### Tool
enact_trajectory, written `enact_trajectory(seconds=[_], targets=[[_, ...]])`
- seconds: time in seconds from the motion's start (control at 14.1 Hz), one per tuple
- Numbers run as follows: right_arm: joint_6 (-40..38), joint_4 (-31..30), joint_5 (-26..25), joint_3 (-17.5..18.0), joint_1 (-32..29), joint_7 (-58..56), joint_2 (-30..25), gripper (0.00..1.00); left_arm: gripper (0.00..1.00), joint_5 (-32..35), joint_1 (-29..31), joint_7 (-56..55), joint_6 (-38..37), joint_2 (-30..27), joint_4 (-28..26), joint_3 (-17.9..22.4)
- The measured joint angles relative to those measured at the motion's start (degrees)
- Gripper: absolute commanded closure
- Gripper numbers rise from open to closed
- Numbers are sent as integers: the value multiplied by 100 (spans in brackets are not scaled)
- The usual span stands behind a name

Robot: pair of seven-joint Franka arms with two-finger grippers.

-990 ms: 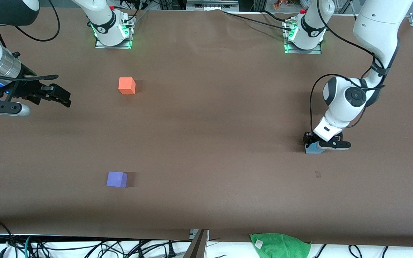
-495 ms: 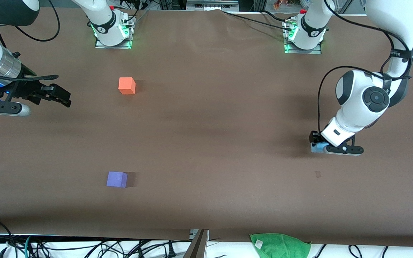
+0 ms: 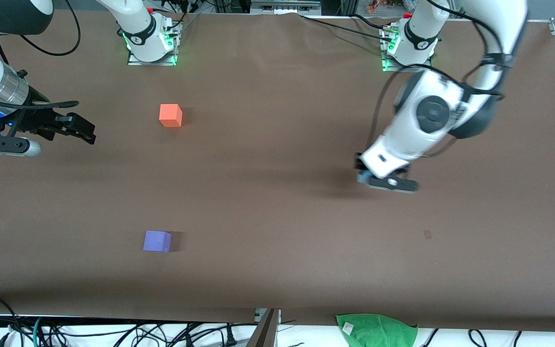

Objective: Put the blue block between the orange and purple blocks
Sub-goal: 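Lift the blue cube with the left gripper and carry it toward the table middle, then set the blue cube down and open the left gripper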

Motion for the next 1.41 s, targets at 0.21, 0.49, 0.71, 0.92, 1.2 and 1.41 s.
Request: enact_trajectory(seconds=[0.21,0.49,0.71,0.92,1.2,1.41], targets=[[4,1,0,0,0,0,0,0,91,42,-1018,-1083,249,767,592,8],[15,3,0,-1,-1,0,0,0,91,592,-1850,-2169,1305,1939,1153,251],[47,4,20,-1,0,0,0,0,77,1146,-2456,-2904,1727,2412,1222,644],[229,4,160,-2,-2,0,0,0,0,1411,-2826,-3137,1813,2479,1298,932],[241,4,165,-6,-3,0,3,0,0,1418,-2745,-3142,1747,2420,1413,979],[290,-3,165,-11,-7,0,103,0,0,1418,-2740,-3137,623,1842,1612,918]])
